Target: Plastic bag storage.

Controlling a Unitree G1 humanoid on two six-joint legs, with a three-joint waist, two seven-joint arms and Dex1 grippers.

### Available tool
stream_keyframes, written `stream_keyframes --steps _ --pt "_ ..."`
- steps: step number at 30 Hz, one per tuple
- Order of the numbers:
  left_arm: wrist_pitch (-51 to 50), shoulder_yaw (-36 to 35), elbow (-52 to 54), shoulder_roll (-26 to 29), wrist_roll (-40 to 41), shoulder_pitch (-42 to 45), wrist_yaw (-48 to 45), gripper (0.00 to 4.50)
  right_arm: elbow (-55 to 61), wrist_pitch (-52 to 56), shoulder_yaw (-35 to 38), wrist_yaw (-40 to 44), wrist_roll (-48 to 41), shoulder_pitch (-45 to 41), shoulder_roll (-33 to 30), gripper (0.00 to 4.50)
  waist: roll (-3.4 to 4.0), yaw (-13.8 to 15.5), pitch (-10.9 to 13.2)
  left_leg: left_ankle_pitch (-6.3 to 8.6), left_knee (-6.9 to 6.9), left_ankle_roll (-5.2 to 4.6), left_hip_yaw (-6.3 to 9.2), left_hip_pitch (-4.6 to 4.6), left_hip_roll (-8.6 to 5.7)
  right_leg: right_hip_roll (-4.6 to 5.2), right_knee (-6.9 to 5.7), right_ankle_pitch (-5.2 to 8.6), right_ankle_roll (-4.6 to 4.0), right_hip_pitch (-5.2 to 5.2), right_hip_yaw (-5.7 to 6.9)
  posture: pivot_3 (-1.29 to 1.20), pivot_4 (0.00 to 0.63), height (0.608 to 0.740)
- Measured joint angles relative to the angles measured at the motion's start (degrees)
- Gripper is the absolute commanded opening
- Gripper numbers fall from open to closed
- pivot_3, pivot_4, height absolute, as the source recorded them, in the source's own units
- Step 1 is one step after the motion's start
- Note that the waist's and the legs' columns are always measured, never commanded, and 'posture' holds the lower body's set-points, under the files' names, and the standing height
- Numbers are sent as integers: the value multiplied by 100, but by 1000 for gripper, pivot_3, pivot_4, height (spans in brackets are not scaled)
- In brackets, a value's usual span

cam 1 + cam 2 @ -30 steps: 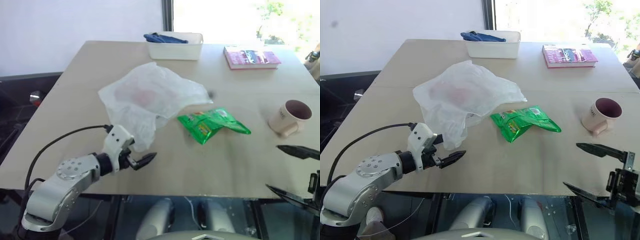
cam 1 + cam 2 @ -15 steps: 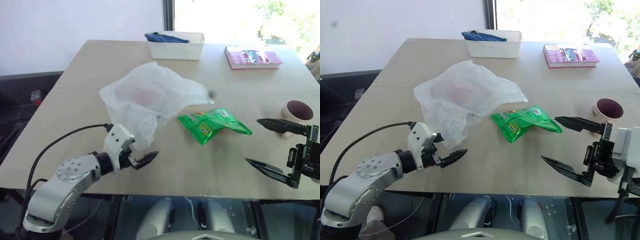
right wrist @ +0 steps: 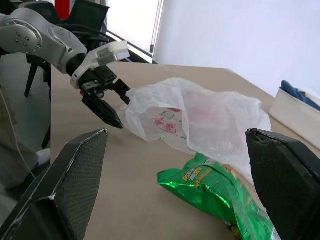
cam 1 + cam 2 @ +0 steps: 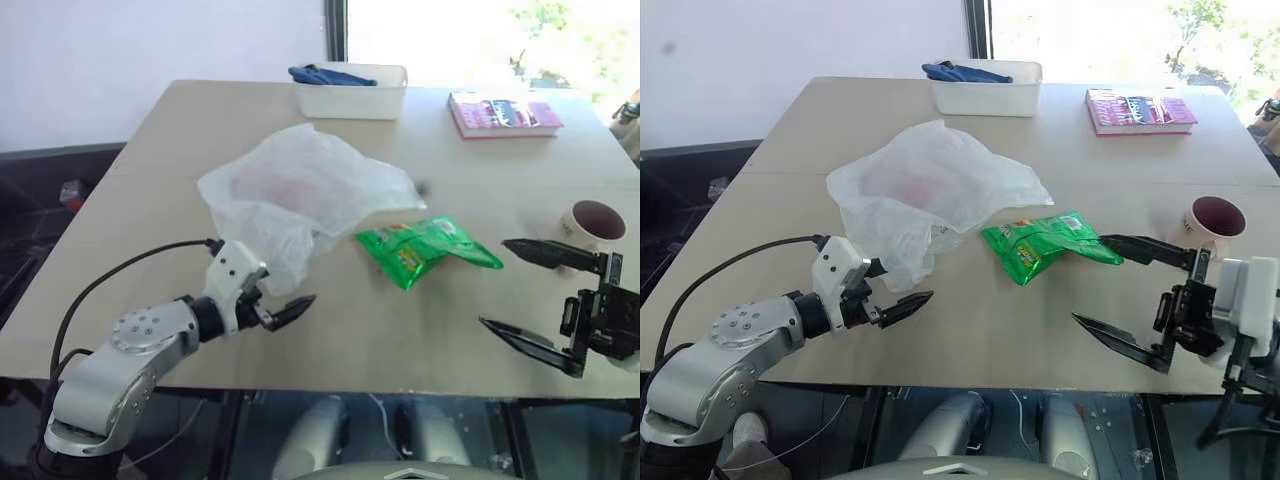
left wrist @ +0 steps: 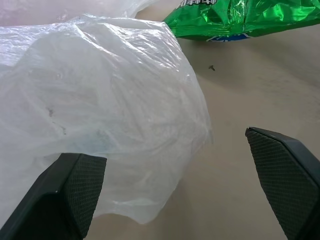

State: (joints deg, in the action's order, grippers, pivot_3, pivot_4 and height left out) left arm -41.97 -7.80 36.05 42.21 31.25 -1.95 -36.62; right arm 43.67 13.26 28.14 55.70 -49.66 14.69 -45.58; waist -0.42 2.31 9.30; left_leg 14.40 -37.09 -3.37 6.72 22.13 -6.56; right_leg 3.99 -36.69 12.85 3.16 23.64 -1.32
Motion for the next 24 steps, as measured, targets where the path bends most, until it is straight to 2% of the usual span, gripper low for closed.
stream_keyframes --steps 4,5,7,11,12,13,14,17,21,24 --pt "10 3 -79 53 -58 86 -88 4467 5 -11 -148 5 89 -70 39 4500 0 1 0 0 0 0 1 1 0 0 -1 0 0 0 1 0 150 740" --pt "10 3 -90 53 -62 128 -93 3942 5 -12 -172 4 117 -84 40 4500 0 1 0 0 0 0 0 1 0 0 0 0 0 0 1 0 150 740" --pt "10 3 -97 54 -61 188 -117 3238 6 -12 -256 0 140 -140 50 4500 0 1 0 0 -1 0 0 1 0 0 0 0 0 0 0 0 150 740" --pt "7 47 -149 -4 -60 245 -96 1290 5 -11 -262 -6 167 -163 57 4500 0 2 0 -1 0 1 1 1 0 0 0 0 0 1 2 0 150 740" --pt "1 48 -153 -29 -54 273 -83 1064 5 -12 -266 -7 177 -164 58 4500 0 2 0 0 -1 1 1 1 0 0 -1 0 0 0 1 0 150 740" --pt "-15 44 -167 -76 -32 325 -62 407 5 -12 -283 -8 203 -164 70 4500 0 2 0 0 -1 1 1 1 0 0 0 0 0 0 1 0 150 740" --pt "-21 42 -179 -98 -11 351 -54 57 5 -12 -303 -9 216 -164 86 4500 0 2 0 0 -1 1 1 1 0 0 -1 0 0 0 1 0 150 740" --pt "-248 -139 -219 -301 372 486 7 57 2 -11 -471 -68 360 -177 115 4500 0 2 0 -2 -2 3 2 0 0 -1 -1 0 0 1 2 0 150 740" --pt "-1122 -929 -700 -551 1780 1232 337 57 -44 188 -828 -403 633 -407 139 4500 -2 -1 0 -9 -11 16 10 -2 0 -5 -11 0 1 5 9 0 150 740" --pt "-1809 -1621 -1409 -341 2908 1886 537 57 -182 374 -1430 -761 1232 -663 138 4500 -8 -32 4 -18 -14 30 12 -3 0 -9 -14 0 1 6 13 0 150 740"
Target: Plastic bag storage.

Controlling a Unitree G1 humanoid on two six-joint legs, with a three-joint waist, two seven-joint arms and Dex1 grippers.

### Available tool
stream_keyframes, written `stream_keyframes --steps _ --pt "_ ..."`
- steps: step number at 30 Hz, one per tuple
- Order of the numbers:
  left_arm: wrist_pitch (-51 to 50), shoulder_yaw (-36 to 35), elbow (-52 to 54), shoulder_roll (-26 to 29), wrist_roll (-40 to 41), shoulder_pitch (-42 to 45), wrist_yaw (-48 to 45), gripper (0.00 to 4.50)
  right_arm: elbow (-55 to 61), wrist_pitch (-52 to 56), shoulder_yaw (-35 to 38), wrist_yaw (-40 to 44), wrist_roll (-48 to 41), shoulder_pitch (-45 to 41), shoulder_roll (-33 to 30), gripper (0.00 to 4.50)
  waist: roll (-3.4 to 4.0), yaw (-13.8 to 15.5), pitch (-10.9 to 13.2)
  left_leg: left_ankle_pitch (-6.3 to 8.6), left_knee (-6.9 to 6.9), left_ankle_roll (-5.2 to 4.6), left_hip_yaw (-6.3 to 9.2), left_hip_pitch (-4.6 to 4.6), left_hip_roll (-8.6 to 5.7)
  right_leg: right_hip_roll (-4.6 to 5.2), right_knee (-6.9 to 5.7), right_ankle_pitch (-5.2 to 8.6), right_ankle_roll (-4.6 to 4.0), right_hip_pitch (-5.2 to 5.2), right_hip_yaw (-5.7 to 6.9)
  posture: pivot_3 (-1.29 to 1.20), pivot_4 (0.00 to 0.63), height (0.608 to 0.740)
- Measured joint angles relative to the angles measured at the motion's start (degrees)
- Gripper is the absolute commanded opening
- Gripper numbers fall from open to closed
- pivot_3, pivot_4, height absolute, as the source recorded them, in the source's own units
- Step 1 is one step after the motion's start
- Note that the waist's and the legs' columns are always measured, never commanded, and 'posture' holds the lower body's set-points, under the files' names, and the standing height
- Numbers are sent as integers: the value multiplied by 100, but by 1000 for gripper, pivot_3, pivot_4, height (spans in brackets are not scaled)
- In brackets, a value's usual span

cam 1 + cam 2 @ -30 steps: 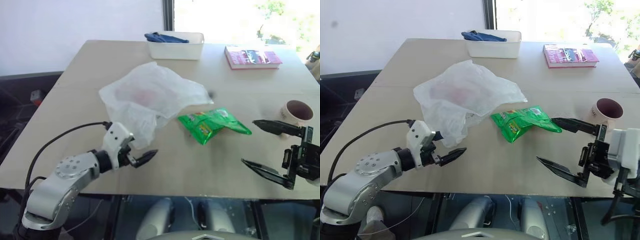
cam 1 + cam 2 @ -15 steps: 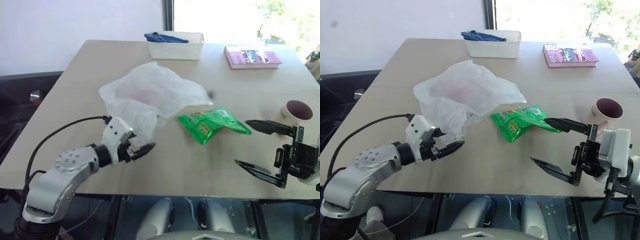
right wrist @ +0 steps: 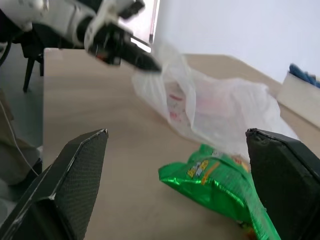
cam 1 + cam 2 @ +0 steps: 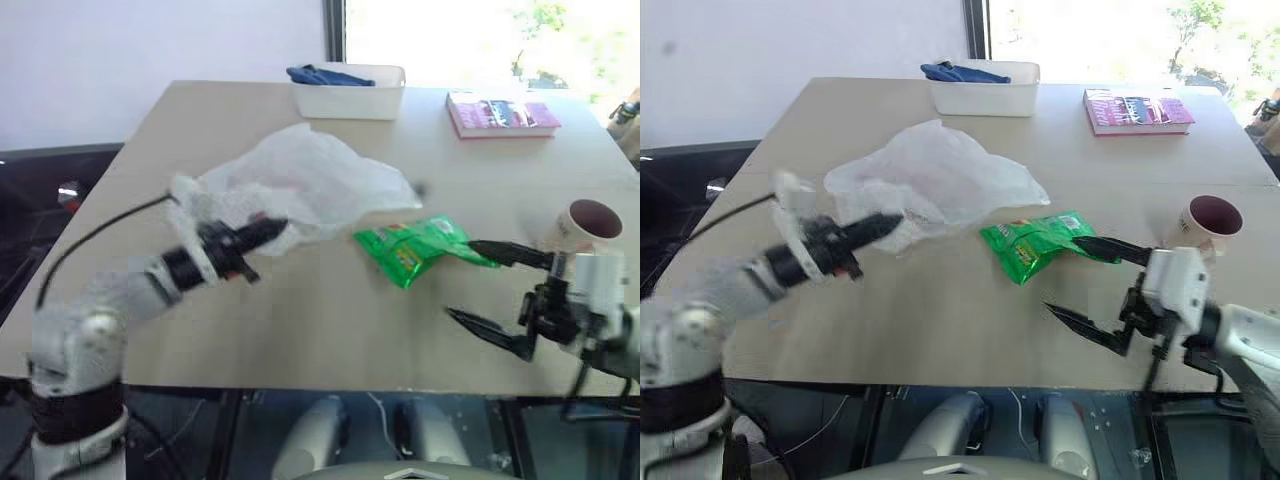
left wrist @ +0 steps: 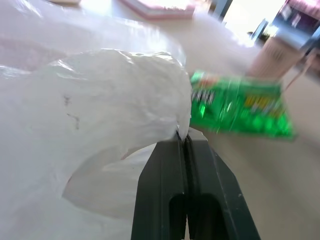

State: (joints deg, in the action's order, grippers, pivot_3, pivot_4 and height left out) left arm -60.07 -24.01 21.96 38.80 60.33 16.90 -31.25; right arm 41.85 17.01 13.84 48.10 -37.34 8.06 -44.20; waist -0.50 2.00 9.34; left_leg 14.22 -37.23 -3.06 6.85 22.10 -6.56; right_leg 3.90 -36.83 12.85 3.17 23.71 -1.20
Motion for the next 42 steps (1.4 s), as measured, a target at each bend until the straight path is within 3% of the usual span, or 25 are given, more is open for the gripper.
stream_keyframes --steps 3,7,13,16,19,22,24,29,32,34,37,42 --pt "-566 -482 -707 410 939 398 34 57 -402 -381 -942 -296 1596 -368 -93 4500 -2 -59 0 -2 0 3 -7 -2 -7 0 1 0 1 2 11 0 150 740" --pt "-887 -617 -1131 654 1552 519 48 57 -1216 -967 -1622 -662 3130 -858 -67 4500 -10 -109 3 -2 2 4 -4 1 -17 7 0 -1 1 6 9 0 150 740" --pt "-955 -691 -1134 753 1949 540 189 57 -2029 -1143 -1830 -1047 3876 -1451 221 4500 -11 -119 4 -3 7 6 1 -2 -15 7 -2 -1 -1 5 -11 0 150 740" --pt "-914 -694 -1137 748 2121 541 412 0 -2425 -1132 -1918 -925 3909 -1696 292 3616 -12 -121 4 -3 6 6 1 -1 -15 7 -2 -2 -2 5 -12 0 150 740" --pt "-875 -704 -1189 748 2316 543 541 0 -2536 -1045 -2030 -736 3825 -1833 401 2334 -11 -122 4 -3 7 5 2 -1 -15 7 -2 -2 -2 6 -12 0 150 740" --pt "-793 -705 -1455 749 2438 698 712 0 -2454 -830 -2061 -518 3527 -1974 460 708 -11 -122 4 -3 7 5 4 -1 -15 7 -2 -2 -2 6 -10 0 150 740" --pt "-697 -686 -1726 745 2492 1108 857 0 -2207 -432 -1947 -389 2953 -1999 679 68 -16 -108 8 -3 4 6 13 5 -15 7 -3 -2 -2 6 -2 0 150 740" --pt "-452 -544 -2464 841 2542 2754 1042 0 -1506 184 -1774 -295 2047 -2319 845 68 -25 -111 8 -3 -9 5 22 14 -25 13 0 -5 0 6 9 0 150 740" --pt "-781 -389 -1994 1057 2593 2099 747 0 -1291 405 -1658 -315 1799 -2436 843 68 8 -205 -11 -14 17 -29 -13 -10 -26 13 -2 1 5 5 -23 0 150 740" --pt "-953 -113 -1911 853 2599 1678 762 0 -1263 533 -1611 -373 1796 -2473 825 68 -1 -218 -2 -17 18 -24 0 2 -18 3 -6 3 3 20 -28 0 150 740" --pt "-830 -105 -2076 656 2774 1842 1124 0 -1235 717 -1712 -528 2010 -2576 741 68 -37 -208 10 -30 -5 -3 17 65 -15 1 -35 -3 -11 78 -10 0 150 740" --pt "-703 -253 -2312 760 2967 2256 1333 0 -1134 1162 -1762 -870 2220 -2853 694 68 -35 -208 10 -30 -13 -4 -5 69 -22 8 -72 -3 -10 98 -31 0 150 740"
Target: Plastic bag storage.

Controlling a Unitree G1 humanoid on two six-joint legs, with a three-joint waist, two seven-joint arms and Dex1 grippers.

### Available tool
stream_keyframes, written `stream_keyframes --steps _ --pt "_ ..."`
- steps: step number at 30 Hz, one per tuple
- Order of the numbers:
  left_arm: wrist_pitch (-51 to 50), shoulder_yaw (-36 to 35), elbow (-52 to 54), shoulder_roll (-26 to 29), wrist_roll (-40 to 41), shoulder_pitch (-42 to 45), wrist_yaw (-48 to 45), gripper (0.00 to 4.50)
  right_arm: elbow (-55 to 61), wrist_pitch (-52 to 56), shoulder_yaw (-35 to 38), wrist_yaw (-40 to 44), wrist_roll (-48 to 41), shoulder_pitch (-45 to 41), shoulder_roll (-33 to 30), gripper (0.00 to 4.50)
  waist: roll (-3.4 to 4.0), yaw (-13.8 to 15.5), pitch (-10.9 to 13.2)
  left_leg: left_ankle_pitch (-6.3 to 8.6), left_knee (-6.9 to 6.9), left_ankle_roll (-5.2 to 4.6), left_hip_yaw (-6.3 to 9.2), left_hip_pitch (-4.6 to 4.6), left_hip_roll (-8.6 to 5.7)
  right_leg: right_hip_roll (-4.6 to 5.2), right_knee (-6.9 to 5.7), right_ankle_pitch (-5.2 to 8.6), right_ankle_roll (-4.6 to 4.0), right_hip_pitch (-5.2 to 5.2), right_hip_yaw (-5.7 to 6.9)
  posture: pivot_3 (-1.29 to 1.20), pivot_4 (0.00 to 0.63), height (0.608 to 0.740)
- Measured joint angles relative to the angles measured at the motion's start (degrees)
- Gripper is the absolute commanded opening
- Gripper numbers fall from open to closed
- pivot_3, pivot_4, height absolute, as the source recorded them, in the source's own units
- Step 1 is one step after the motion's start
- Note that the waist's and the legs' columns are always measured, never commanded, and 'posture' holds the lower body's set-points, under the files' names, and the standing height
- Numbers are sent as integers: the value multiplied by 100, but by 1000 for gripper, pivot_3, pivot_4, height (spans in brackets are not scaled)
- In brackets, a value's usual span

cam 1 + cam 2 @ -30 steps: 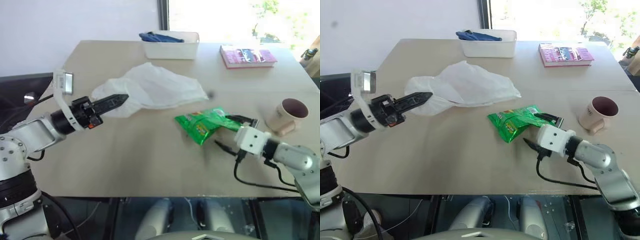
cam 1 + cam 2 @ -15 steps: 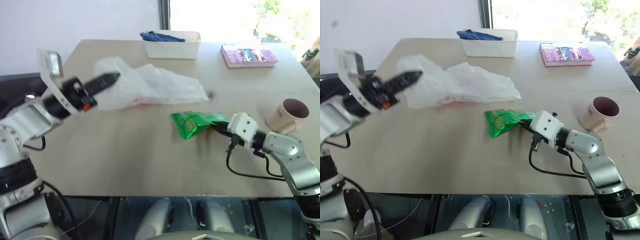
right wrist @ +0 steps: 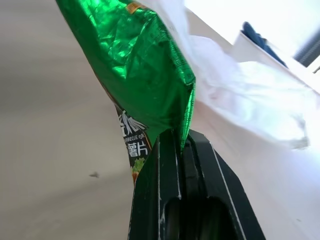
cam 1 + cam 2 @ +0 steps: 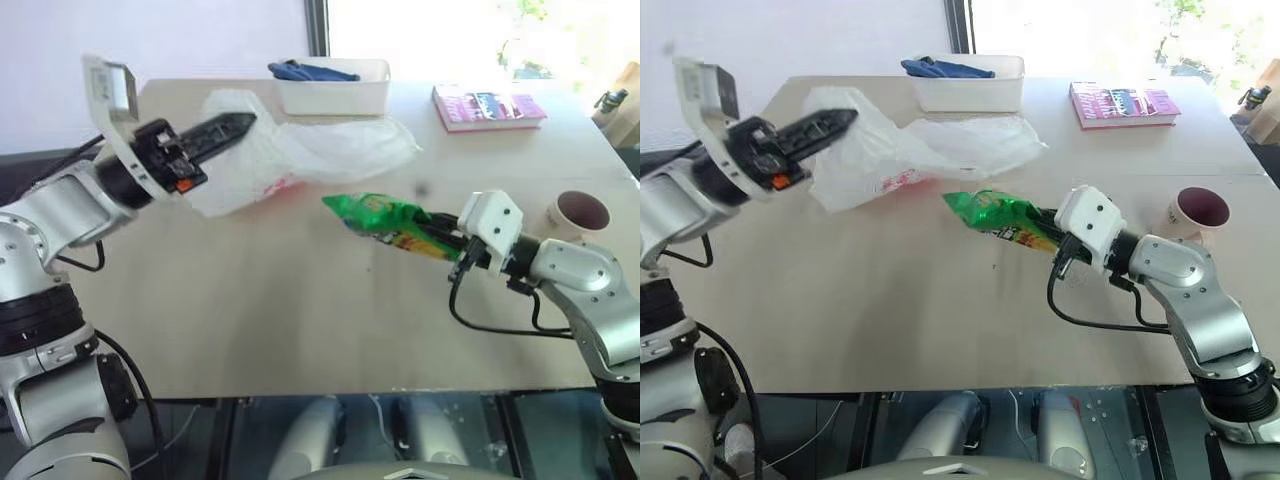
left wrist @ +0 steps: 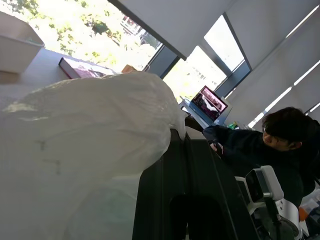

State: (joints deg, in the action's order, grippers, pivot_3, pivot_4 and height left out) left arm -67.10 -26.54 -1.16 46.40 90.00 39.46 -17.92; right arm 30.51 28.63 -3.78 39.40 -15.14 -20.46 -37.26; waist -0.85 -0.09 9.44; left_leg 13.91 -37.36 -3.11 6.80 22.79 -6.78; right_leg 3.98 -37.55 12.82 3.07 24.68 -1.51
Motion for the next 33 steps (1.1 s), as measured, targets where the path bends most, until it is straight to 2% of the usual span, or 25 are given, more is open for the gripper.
stream_keyframes --steps 15,33 --pt "-128 3 -156 184 20 -127 -183 0 -46 300 -23 -78 33 -869 53 68 0 -15 0 -2 -1 3 0 -1 0 0 -12 0 0 4 0 0 150 740" --pt "-118 -66 -59 184 28 -286 -216 0 -146 292 -80 269 -62 -904 -66 68 0 -29 0 -2 -1 3 0 -1 0 1 -12 0 -1 4 -1 0 150 740"
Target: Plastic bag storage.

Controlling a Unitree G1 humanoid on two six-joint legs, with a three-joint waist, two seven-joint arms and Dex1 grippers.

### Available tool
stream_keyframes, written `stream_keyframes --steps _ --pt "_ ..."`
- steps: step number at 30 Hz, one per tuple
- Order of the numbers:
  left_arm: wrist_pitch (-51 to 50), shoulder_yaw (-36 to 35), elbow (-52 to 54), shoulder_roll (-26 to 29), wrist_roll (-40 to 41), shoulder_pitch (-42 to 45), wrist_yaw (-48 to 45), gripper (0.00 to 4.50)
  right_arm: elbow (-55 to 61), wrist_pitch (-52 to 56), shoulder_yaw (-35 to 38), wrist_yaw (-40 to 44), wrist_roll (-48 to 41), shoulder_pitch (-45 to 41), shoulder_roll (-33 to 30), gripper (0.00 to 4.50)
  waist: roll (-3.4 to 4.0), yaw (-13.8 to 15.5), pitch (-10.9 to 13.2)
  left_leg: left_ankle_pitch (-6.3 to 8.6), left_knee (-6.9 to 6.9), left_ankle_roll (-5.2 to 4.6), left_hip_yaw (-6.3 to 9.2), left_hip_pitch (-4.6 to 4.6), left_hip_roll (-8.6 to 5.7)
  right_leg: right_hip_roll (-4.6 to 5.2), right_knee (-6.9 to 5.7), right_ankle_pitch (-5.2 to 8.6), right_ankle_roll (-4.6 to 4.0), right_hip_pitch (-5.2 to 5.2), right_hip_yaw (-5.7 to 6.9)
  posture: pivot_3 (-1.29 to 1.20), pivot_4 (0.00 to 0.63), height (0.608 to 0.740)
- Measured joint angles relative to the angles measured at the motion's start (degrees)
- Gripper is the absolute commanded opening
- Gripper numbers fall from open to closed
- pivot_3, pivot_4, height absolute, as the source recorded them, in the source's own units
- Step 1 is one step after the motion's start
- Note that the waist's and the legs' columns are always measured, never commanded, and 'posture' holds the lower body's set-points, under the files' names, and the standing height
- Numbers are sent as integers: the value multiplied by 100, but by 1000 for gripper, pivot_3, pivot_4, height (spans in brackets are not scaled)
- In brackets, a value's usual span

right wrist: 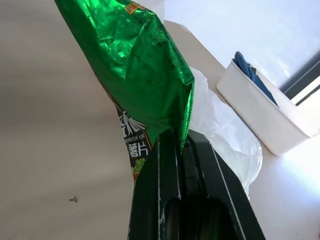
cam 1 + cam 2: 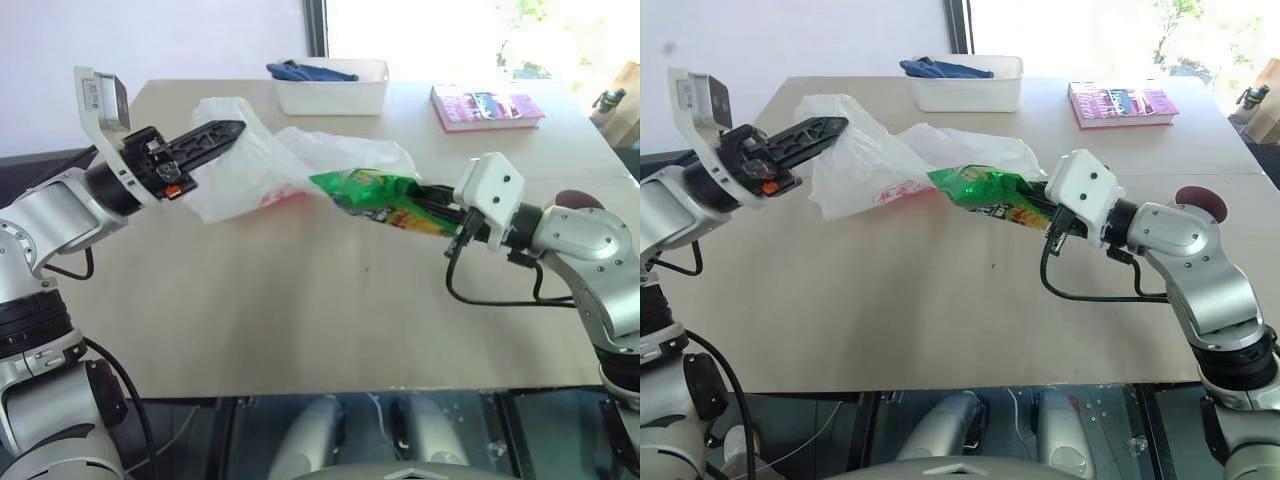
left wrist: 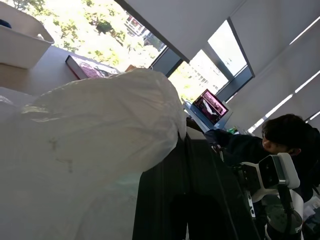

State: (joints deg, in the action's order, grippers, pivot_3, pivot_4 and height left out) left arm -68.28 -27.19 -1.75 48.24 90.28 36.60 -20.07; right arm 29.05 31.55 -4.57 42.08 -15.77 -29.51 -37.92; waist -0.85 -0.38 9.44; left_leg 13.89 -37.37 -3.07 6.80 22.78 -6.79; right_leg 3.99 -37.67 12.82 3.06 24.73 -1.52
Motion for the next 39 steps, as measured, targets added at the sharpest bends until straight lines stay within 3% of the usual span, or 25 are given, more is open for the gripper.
stream_keyframes --steps 19,39 --pt "-13 -27 521 114 202 -472 -122 0 -672 -127 -627 56 332 -621 432 68 0 -29 0 0 0 0 -2 0 0 0 -2 0 0 2 -3 0 150 740" --pt "32 -403 171 508 793 -1042 -210 0 -655 -61 -400 245 61 -611 322 68 1 -23 0 0 1 0 -6 0 0 0 -5 0 0 6 -6 0 150 740"
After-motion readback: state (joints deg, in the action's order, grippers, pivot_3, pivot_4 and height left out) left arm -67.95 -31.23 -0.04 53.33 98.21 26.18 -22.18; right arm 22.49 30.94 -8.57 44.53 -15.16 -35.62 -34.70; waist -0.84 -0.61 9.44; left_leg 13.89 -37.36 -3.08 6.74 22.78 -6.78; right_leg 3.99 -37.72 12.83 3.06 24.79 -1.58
